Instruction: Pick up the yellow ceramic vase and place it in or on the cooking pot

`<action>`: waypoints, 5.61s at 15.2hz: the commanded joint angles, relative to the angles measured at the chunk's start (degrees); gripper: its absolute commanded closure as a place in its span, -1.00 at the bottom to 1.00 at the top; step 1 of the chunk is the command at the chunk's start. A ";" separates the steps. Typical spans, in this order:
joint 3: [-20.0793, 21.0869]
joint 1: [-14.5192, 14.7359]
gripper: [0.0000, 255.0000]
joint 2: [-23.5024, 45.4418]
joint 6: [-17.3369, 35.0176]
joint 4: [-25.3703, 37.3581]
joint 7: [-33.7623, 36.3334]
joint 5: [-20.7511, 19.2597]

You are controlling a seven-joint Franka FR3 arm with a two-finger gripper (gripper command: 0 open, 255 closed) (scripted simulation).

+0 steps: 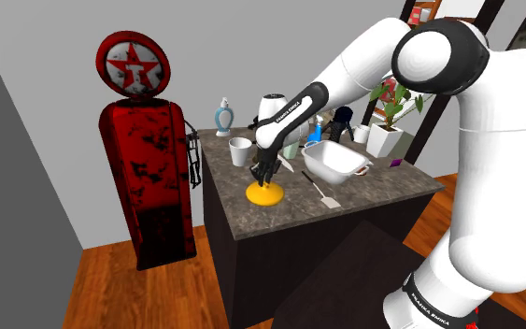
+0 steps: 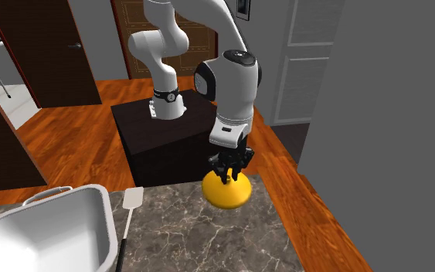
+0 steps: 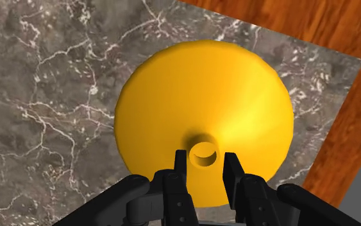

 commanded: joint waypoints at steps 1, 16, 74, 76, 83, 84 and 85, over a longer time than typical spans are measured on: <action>0.05 -0.01 1.00 -1.34 -1.40 0.05 -0.06 0.08; 0.25 -0.10 1.00 -9.12 -10.93 1.80 -0.62 0.54; -11.88 -29.96 1.00 12.79 -29.84 43.23 -44.09 9.17; -11.81 -29.95 1.00 13.22 -28.57 42.39 -44.13 9.26; -11.56 -29.97 1.00 15.09 -24.33 39.99 -44.28 9.62; -11.52 -29.98 1.00 15.42 -23.77 39.76 -44.31 9.68; -11.46 -30.00 1.00 15.85 -23.01 39.43 -44.34 9.76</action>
